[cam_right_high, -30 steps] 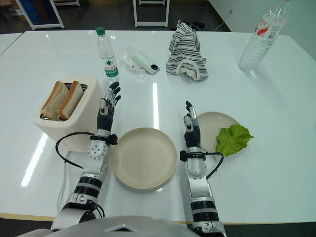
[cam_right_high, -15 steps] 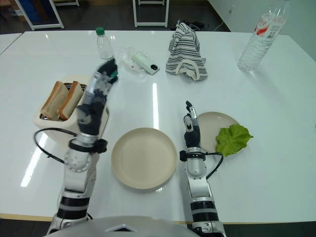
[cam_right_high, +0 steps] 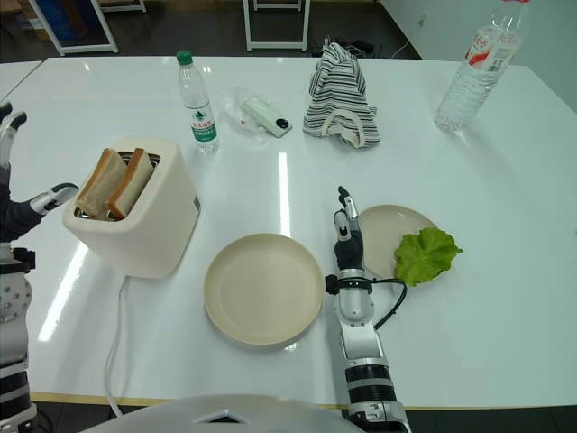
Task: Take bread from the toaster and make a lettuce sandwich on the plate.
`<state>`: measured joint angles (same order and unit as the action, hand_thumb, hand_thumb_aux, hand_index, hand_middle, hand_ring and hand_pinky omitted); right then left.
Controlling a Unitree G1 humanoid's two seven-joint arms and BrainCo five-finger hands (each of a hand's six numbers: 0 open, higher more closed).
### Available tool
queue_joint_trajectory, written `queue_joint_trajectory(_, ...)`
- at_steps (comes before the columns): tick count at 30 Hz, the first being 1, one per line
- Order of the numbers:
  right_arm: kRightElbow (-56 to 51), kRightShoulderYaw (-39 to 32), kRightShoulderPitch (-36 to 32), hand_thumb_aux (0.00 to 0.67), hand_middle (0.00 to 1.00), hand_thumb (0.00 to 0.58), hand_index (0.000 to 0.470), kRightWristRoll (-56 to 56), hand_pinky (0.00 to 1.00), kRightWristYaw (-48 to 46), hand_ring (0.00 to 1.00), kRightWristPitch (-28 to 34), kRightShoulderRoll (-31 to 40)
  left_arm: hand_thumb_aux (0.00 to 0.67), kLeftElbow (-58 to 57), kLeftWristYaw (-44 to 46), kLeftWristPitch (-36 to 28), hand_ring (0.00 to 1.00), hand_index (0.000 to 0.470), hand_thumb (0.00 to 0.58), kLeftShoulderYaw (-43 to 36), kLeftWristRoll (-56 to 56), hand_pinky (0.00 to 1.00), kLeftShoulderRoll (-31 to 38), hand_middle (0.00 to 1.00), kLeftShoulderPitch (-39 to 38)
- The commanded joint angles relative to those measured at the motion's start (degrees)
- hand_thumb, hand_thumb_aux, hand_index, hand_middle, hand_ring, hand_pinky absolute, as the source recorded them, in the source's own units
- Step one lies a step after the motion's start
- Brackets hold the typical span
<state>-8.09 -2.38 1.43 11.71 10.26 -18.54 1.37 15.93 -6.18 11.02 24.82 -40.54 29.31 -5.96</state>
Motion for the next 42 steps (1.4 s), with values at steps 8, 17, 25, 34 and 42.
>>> queue_joint_trajectory(8, 0.54, 0.47, 0.12, 0.0, 0.0, 0.0, 0.0, -0.28, 0.0, -0.5, 0.0, 0.62, 0.49, 0.0, -7.36, 3.57, -8.73, 0.0, 0.0, 0.0, -5.87, 0.59, 0.0, 0.77, 0.0, 0.53)
queue_joint_trajectory(17, 1.37, 0.71, 0.53, 0.0, 0.0, 0.0, 0.0, -0.4, 0.0, -0.88, 0.0, 1.13, 0.74, 0.223, -8.42, 4.07, -11.31, 0.0, 0.157, 0.322, -9.38, 1.36, 0.0, 1.16, 0.0, 1.06)
queue_joint_trajectory(25, 2.15, 0.86, 1.12, 0.0, 0.0, 0.0, 0.0, -0.46, 0.0, -0.98, 0.0, 1.48, 0.76, 0.67, -7.26, 5.16, -10.01, 0.0, 0.47, 0.58, -10.82, 4.86, 0.0, 1.2, 0.0, 0.44)
queue_joint_trajectory(34, 2.07, 0.83, 1.3, 0.0, 0.0, 0.0, 0.0, -0.35, 0.0, -0.73, 0.0, 1.61, 0.53, 0.67, -3.22, -6.27, -1.64, 0.0, 0.47, 0.58, -7.67, 5.62, 0.0, 0.55, 0.0, 2.18)
queue_joint_trajectory(42, 2.12, 0.79, 1.31, 0.0, 0.0, 0.0, 0.0, -0.42, 0.0, -0.72, 0.0, 1.72, 0.41, 0.67, 9.13, -18.9, 14.33, 1.0, 0.47, 0.58, -2.9, 10.02, 1.0, -2.11, 1.0, 3.8)
